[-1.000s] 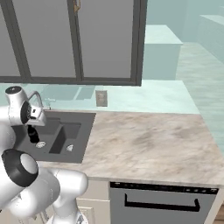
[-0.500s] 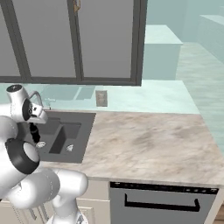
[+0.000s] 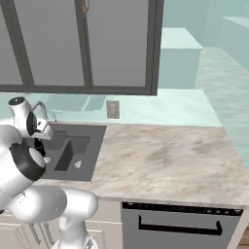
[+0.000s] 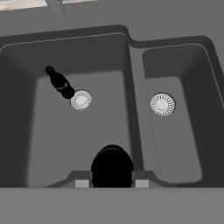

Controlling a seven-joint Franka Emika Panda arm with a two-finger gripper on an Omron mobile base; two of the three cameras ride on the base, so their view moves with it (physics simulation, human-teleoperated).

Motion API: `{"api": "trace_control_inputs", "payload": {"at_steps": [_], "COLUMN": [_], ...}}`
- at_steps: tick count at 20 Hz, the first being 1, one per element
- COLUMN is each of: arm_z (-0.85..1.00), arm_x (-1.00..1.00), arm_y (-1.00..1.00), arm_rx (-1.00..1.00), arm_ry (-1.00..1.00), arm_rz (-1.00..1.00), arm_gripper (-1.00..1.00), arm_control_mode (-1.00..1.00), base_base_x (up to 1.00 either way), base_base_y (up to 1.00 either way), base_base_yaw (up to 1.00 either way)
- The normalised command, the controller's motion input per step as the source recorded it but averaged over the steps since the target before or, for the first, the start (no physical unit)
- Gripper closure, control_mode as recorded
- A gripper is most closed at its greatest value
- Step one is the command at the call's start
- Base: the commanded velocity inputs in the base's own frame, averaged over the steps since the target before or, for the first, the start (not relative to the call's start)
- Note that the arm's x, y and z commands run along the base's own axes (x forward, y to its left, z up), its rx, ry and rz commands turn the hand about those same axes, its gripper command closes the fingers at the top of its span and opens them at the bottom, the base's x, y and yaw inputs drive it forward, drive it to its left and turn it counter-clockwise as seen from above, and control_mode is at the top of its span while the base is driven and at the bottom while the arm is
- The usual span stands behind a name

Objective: Place the large bottle from the dining counter next to the other large bottle outside the sink, and place the small bottle from the dining counter next to the other small bottle inside the sink.

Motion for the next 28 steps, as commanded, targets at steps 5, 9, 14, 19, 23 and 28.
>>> {"api": "trace_control_inputs", "payload": {"at_steps": [5, 9, 14, 19, 23, 28], "arm_z": [-0.30, -0.30, -0.18, -0.18, -0.16, -0.22], "arm_x": [0.08, 0.21, 0.28, 0.20, 0.01, 0.03], "arm_y": [0.13, 0.06, 0.00, 0.00, 0.05, 0.13], "arm_rx": [0.01, 0.00, 0.00, 0.00, 0.00, 0.00], "arm_ry": [-0.03, 0.00, -0.02, -0.05, -0.02, -0.03], "arm_rz": [0.00, 0.00, 0.00, 0.00, 0.00, 0.00], "arm_gripper": [1.00, 1.00, 1.00, 1.00, 1.00, 1.00], "arm_control_mode": [-1.00, -1.00, -1.00, -1.00, -1.00, -1.00], "base_base_x": [0.00, 0.00, 0.00, 0.00, 0.00, 0.00], "base_base_y": [0.00, 0.00, 0.00, 0.00, 0.00, 0.00], "base_base_yaw": [0.00, 0.00, 0.00, 0.00, 0.00, 0.00]}}
